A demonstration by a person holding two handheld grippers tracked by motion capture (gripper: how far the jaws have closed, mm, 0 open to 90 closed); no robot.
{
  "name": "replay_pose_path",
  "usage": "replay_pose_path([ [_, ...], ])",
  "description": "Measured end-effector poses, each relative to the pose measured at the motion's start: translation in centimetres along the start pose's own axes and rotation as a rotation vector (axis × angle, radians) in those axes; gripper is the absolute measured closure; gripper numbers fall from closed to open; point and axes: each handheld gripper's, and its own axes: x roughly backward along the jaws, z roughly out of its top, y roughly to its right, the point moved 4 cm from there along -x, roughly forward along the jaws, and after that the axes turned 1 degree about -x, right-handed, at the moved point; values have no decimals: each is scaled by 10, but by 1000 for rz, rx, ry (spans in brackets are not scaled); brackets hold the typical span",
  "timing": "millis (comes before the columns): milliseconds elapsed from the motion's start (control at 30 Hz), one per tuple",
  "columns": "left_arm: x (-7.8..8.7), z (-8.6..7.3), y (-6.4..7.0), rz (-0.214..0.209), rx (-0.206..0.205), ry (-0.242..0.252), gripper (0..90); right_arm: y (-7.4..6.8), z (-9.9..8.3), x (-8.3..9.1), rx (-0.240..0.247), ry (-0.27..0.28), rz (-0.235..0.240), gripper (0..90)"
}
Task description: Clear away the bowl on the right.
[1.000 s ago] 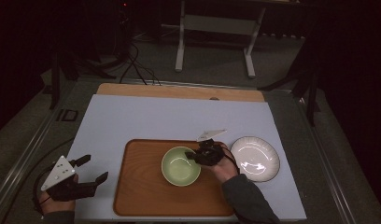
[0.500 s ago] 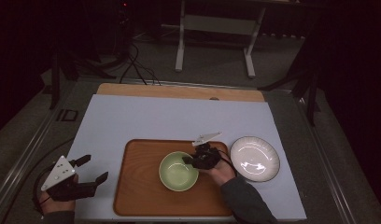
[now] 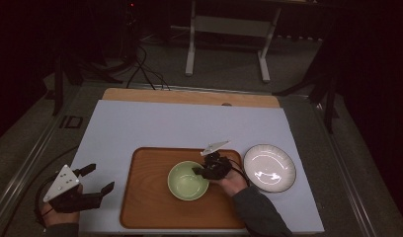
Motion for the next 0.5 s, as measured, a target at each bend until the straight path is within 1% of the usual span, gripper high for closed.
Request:
replay_pose_path([
  [67,0,0,0,0,-3,-1,151,1,0,0,-1,-2,-12,816],
  [200,0,0,0,0,-2,1,151,1,1,1,-2,10,-15,793],
  [233,0,0,0,0,-1,-1,151,1,2,2,1,11,-23,779],
  [300,0,0,0,0,-1,1,151,0,4,5,23,9,-26,731],
  [433,0,0,0,1,-2,-1,151,0,6,10,30,16,-34,696],
  [467,0,0,0,1,-2,-1,151,0,6,13,35,21,-38,666],
  [500,0,0,0,1,-3,-2,151,0,7,14,37,26,-38,657],
])
